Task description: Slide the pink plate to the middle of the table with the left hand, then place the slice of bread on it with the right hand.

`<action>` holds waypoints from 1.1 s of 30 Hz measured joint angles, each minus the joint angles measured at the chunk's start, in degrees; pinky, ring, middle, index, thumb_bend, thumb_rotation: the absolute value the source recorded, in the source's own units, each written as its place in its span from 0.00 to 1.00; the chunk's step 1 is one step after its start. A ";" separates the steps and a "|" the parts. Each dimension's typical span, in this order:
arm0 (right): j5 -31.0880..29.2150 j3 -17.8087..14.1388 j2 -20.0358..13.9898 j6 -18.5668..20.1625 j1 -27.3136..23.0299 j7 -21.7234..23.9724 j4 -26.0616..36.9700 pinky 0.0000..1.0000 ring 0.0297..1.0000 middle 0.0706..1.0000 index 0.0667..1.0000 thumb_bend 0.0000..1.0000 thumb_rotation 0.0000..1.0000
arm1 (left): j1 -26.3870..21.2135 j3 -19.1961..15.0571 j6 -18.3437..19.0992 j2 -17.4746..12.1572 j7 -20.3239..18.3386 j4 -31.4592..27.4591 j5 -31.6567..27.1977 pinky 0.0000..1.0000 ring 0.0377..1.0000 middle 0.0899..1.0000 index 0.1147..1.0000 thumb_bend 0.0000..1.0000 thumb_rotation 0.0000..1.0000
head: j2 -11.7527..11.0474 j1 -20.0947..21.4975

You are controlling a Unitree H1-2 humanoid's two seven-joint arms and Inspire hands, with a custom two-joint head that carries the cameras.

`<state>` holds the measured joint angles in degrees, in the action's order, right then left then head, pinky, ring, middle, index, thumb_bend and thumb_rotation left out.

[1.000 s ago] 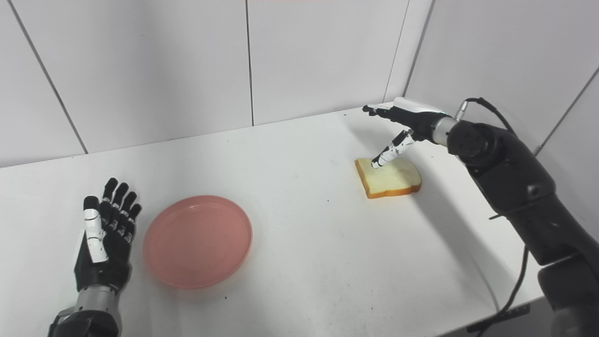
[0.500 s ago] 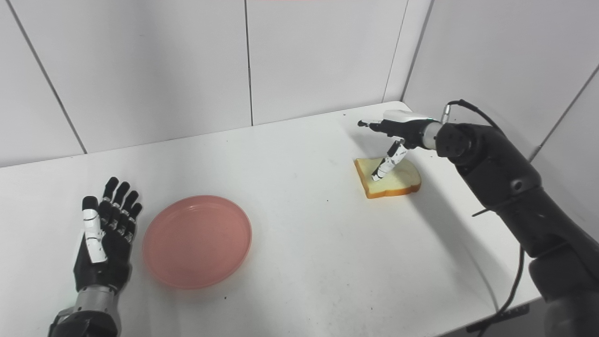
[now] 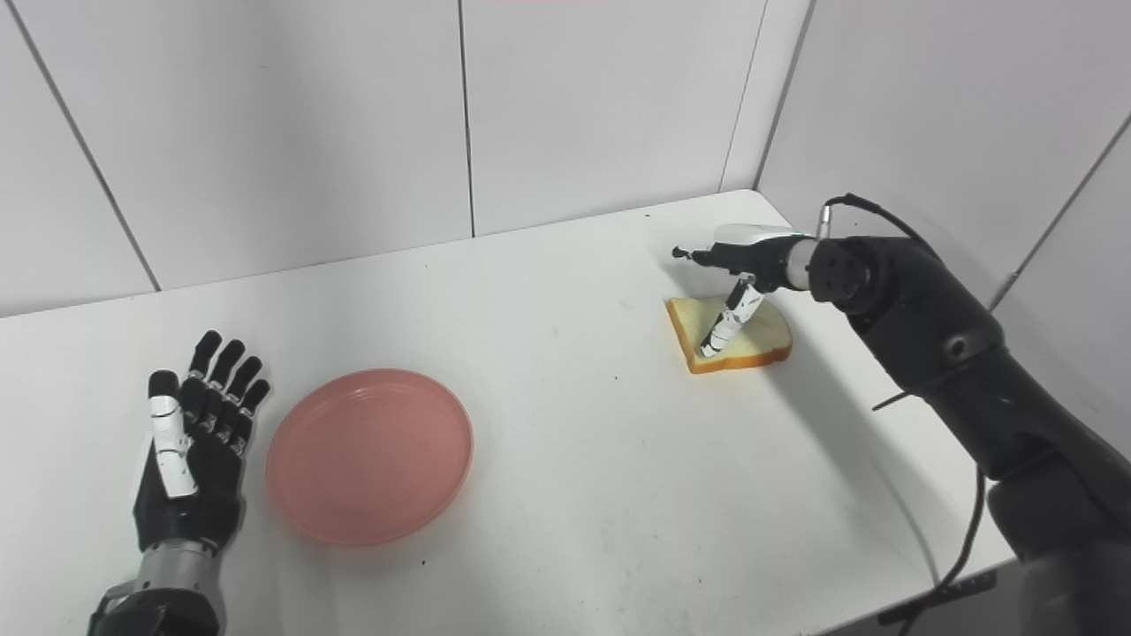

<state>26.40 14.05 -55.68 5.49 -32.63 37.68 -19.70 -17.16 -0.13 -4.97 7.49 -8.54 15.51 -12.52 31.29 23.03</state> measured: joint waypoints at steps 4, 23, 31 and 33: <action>0.88 0.38 -0.01 -0.40 -0.08 0.00 -0.02 0.87 0.99 1.00 1.00 1.00 0.30 | 0.00 0.06 -0.01 0.00 -0.23 -0.03 0.01 0.95 0.94 0.95 0.93 0.71 0.98 | 0.26 0.09; 1.96 0.46 -2.58 -3.69 0.29 2.09 0.64 0.90 1.00 1.00 1.00 1.00 0.32 | 0.17 0.23 0.06 -0.02 -0.40 -0.35 0.10 0.96 0.94 0.96 0.94 0.70 0.99 | 0.26 0.09; 3.06 0.50 -2.75 -3.69 0.53 3.23 0.97 0.90 1.00 1.00 1.00 1.00 0.34 | 0.18 0.38 0.07 -0.01 -0.43 -0.36 0.10 0.95 0.94 0.95 0.94 0.69 0.99 | 0.53 0.17; 3.65 0.67 -2.82 -3.70 0.61 3.34 1.10 0.92 1.00 1.00 1.00 1.00 0.36 | 0.21 0.38 0.12 -0.01 -0.43 -0.42 0.10 0.95 0.94 0.95 0.93 0.69 1.00 | 0.53 0.09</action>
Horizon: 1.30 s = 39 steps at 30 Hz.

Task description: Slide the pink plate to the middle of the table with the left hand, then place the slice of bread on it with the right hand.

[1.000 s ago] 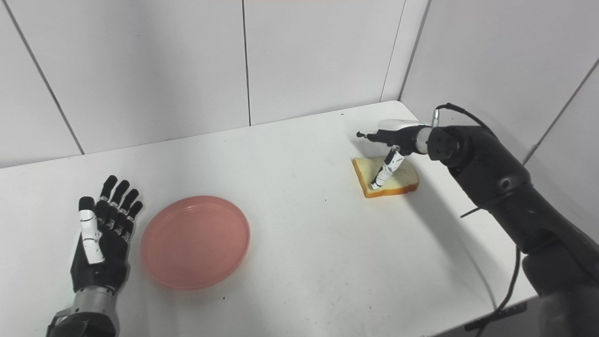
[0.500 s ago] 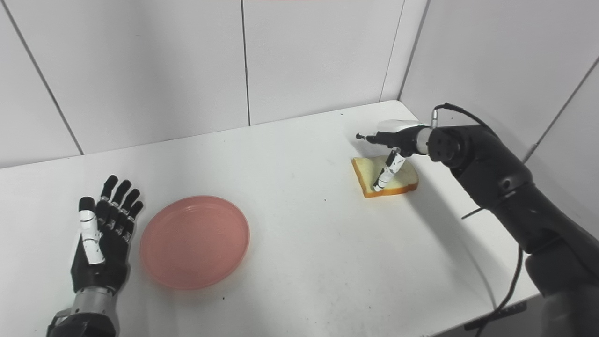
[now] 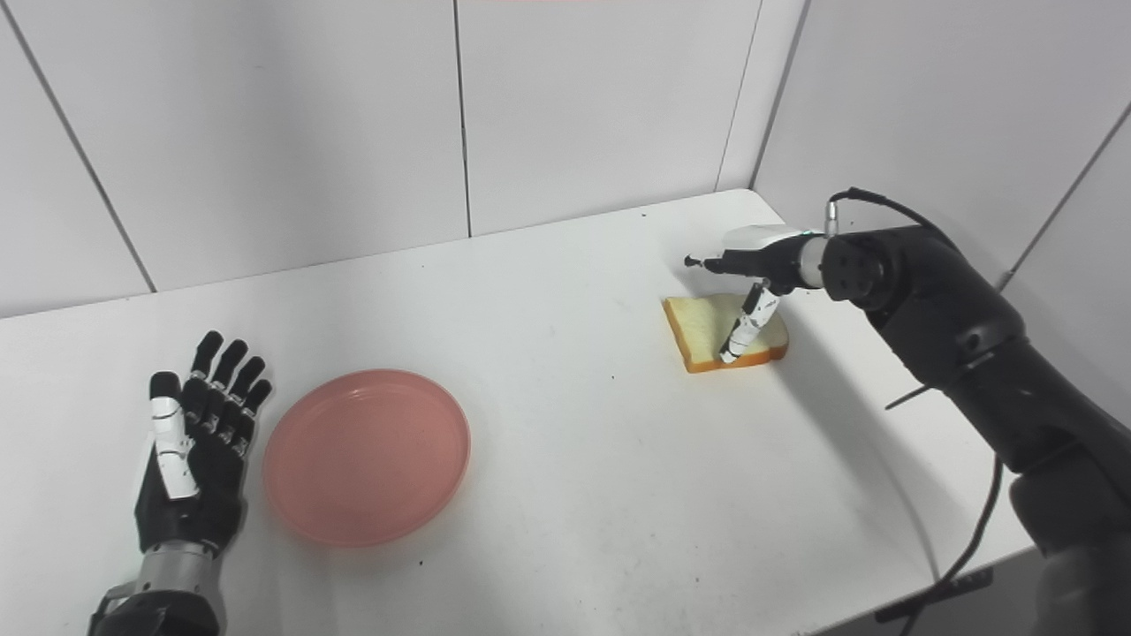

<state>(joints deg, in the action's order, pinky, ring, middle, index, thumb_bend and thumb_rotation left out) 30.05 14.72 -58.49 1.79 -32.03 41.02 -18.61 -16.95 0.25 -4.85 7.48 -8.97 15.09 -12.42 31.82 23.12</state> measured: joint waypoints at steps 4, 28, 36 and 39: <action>0.92 0.39 -0.02 -0.89 0.27 -0.01 -0.02 0.88 0.98 1.00 1.00 1.00 0.37 | 0.06 0.08 0.03 0.00 0.00 -0.08 0.00 0.95 0.94 0.95 0.94 0.69 1.00 | 0.17 -0.09; 1.78 0.11 0.68 -2.11 2.95 -0.04 2.61 0.87 0.97 0.96 0.96 1.00 0.30 | 0.49 0.73 0.27 -0.06 0.14 -0.70 0.12 0.95 0.94 0.96 0.95 0.67 1.00 | 0.62 0.00; 2.69 0.08 0.69 -2.13 3.63 -1.52 2.78 0.90 0.95 0.95 0.93 0.96 0.22 | 1.31 0.73 1.14 -0.06 0.21 -1.86 0.12 0.95 0.94 0.95 0.94 0.67 1.00 | 0.88 0.09; 2.74 0.05 0.69 -2.17 3.66 -1.91 2.76 0.86 0.93 0.93 0.93 0.94 0.21 | 1.31 0.75 1.17 -0.06 0.21 -1.87 0.12 0.95 0.94 0.95 0.94 0.67 1.00 | 0.97 0.00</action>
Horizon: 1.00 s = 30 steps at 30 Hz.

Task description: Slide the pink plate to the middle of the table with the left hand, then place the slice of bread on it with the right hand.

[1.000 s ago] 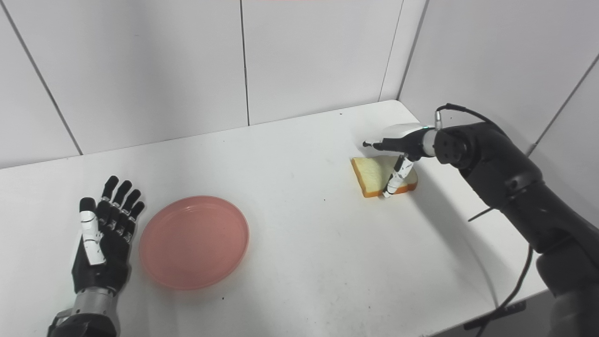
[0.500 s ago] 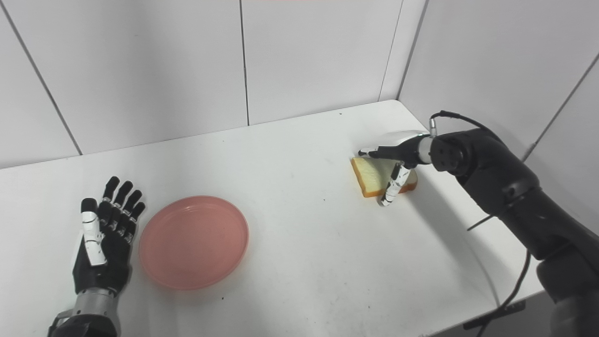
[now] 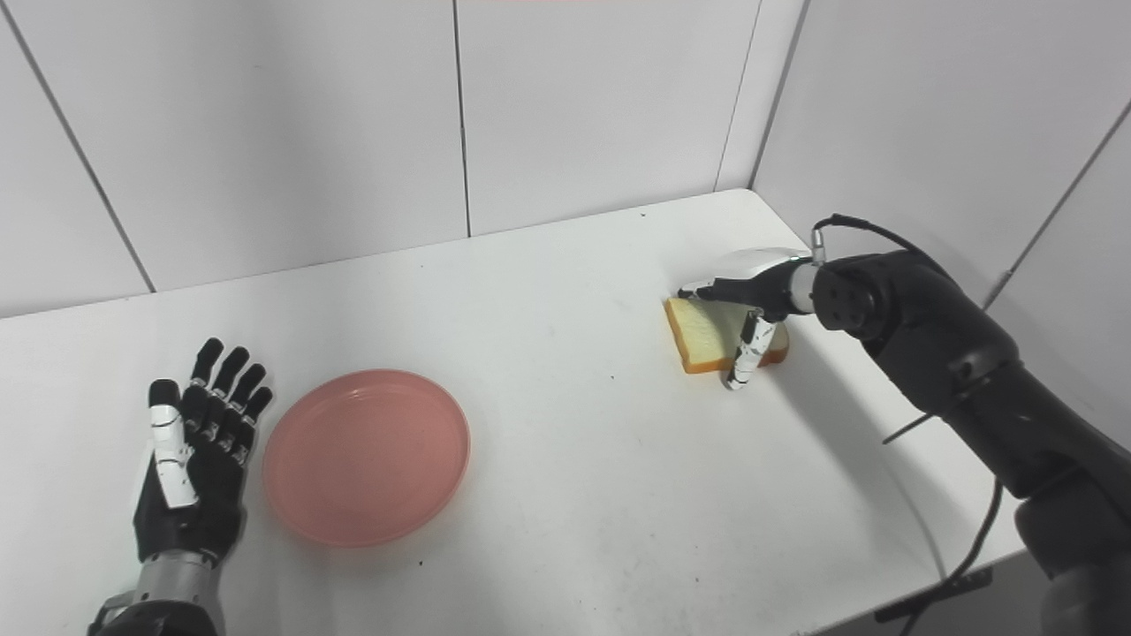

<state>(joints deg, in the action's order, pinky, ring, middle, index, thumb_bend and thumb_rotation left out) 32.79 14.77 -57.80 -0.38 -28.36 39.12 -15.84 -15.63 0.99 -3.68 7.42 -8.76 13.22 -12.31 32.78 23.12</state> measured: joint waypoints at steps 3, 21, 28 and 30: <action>1.23 0.01 0.07 0.03 0.27 -1.56 -0.02 0.78 0.89 0.90 0.91 0.89 0.10 | 0.00 0.05 0.00 -0.01 0.00 0.00 0.00 0.95 0.94 0.95 0.94 0.67 1.00 | 0.00 0.00; 2.77 -2.61 2.49 0.23 1.61 -6.70 -1.23 0.59 0.71 0.83 0.83 0.81 0.02 | 0.12 0.34 0.23 -0.02 0.30 -0.46 0.00 0.95 0.94 0.95 0.94 0.67 1.00 | 0.44 0.17; 1.99 -3.11 2.78 0.22 2.23 -8.45 -0.95 0.53 0.62 0.75 0.74 0.77 0.02 | 0.14 0.34 0.23 -0.04 0.30 -0.49 0.00 0.95 0.94 0.95 0.94 0.68 1.00 | 0.44 0.17; 1.97 -3.13 2.89 0.20 2.26 -8.81 -0.97 0.52 0.62 0.75 0.73 0.77 0.01 | 0.15 0.35 0.24 -0.04 0.30 -0.55 0.00 0.95 0.94 0.95 0.94 0.68 1.00 | 0.44 0.17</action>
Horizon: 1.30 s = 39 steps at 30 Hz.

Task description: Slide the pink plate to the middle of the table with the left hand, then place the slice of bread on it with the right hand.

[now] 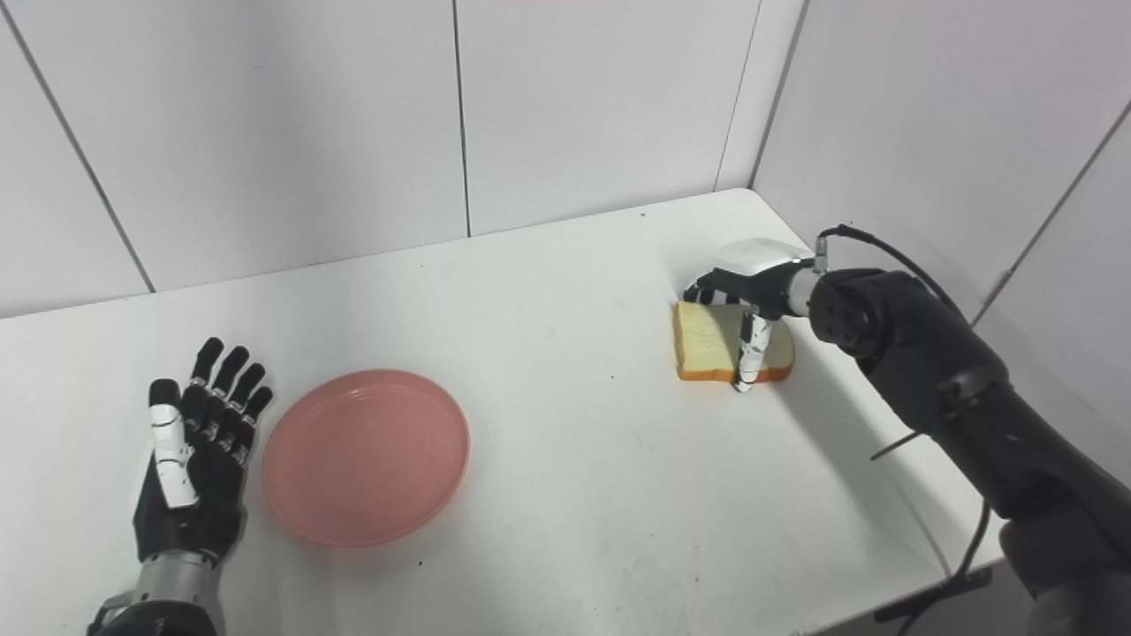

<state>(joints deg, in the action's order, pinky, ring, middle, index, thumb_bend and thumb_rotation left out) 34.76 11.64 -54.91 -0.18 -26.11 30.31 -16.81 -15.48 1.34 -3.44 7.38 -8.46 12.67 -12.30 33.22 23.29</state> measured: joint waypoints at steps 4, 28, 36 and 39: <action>-0.48 -0.53 0.35 -0.03 0.38 -1.38 0.01 0.49 0.56 0.67 0.69 0.73 0.00 | 0.03 -0.03 0.04 0.00 0.01 -0.25 0.00 0.95 0.94 0.95 0.93 0.67 1.00 | 0.00 0.00; -3.22 -3.32 1.05 -1.40 0.34 -3.70 4.11 0.37 0.42 0.40 0.50 0.52 0.00 | 0.03 0.11 0.04 0.01 0.09 -0.26 0.01 0.95 0.93 0.94 0.93 0.68 1.00 | 0.09 0.00; -4.78 -4.92 1.03 -0.43 -1.57 -1.17 7.45 0.33 0.38 0.39 0.49 0.53 0.00 | 0.04 0.38 0.04 0.02 0.12 0.11 0.09 0.95 0.93 0.95 0.94 0.68 1.00 | 0.00 -0.53; -5.72 -5.47 1.04 -0.19 -2.32 -0.11 8.39 0.34 0.39 0.39 0.49 0.52 0.00 | 0.04 0.49 0.04 0.04 0.50 0.11 0.17 0.95 0.93 0.95 0.94 0.68 1.00 | 0.09 -0.70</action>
<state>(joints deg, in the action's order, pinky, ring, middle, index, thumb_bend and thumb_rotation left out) 29.05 6.18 -53.87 -0.37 -28.43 30.21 -8.42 -15.44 1.83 -3.40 7.42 -7.96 12.78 -12.14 33.31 22.59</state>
